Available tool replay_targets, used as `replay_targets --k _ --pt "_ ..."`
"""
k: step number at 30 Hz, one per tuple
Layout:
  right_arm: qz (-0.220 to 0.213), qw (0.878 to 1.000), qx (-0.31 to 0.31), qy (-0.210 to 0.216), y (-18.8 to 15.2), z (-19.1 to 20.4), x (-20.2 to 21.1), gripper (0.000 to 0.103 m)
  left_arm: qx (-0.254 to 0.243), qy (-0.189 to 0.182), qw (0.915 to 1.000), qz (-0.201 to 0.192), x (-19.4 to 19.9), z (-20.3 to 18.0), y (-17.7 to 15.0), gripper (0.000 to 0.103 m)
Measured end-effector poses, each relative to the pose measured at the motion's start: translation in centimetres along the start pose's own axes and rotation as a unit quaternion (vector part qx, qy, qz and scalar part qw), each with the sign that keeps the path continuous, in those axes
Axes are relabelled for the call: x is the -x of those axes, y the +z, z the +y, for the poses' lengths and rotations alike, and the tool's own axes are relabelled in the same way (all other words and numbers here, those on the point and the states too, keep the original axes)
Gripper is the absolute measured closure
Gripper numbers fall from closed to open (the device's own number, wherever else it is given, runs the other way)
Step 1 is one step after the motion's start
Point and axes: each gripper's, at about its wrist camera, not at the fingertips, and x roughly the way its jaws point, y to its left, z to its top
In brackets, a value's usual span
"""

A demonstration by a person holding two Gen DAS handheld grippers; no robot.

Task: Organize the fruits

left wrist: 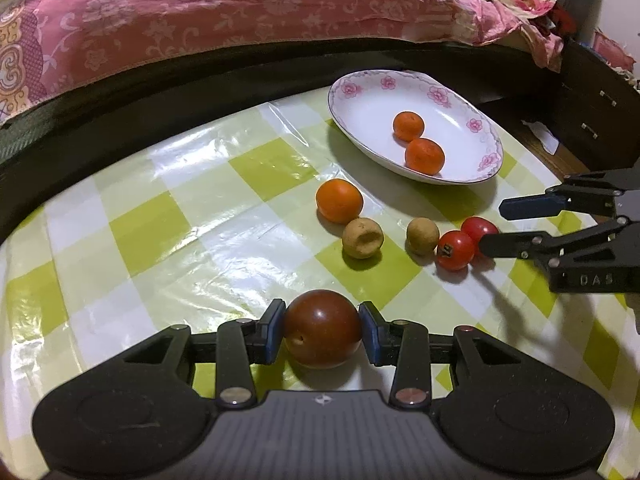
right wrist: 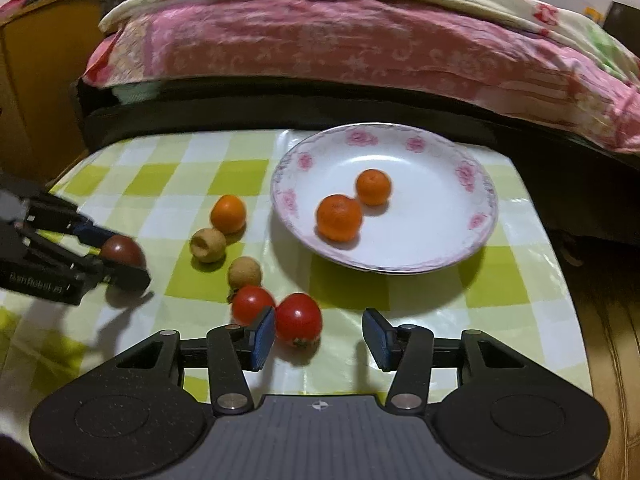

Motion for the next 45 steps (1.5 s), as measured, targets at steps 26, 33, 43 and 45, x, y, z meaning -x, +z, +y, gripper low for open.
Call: replay_targets --k 26,33,43,45 --pt "0.015 1.000 0.024 0.004 0.7 0.6 -1.1 0.073 -0.034 0.013 0.9993 -0.002 -0.4 -0.9 -0.7 0.056" --pt "0.027 0.999 0.045 -0.003 0.8 1.3 -1.1 0.078 -0.039 0.020 0.9990 -0.001 -0.4 -1.1 -0.7 0.054" --pt "0.026 0.999 0.042 -0.020 0.7 1.2 -1.3 0.075 -0.053 0.027 0.9982 -0.010 -0.5 -1.3 -1.2 0.053" --pt "0.028 0.999 0.036 -0.021 0.7 1.3 -1.3 0.078 -0.049 0.027 0.9984 -0.007 -0.5 -1.3 -1.0 0.053"
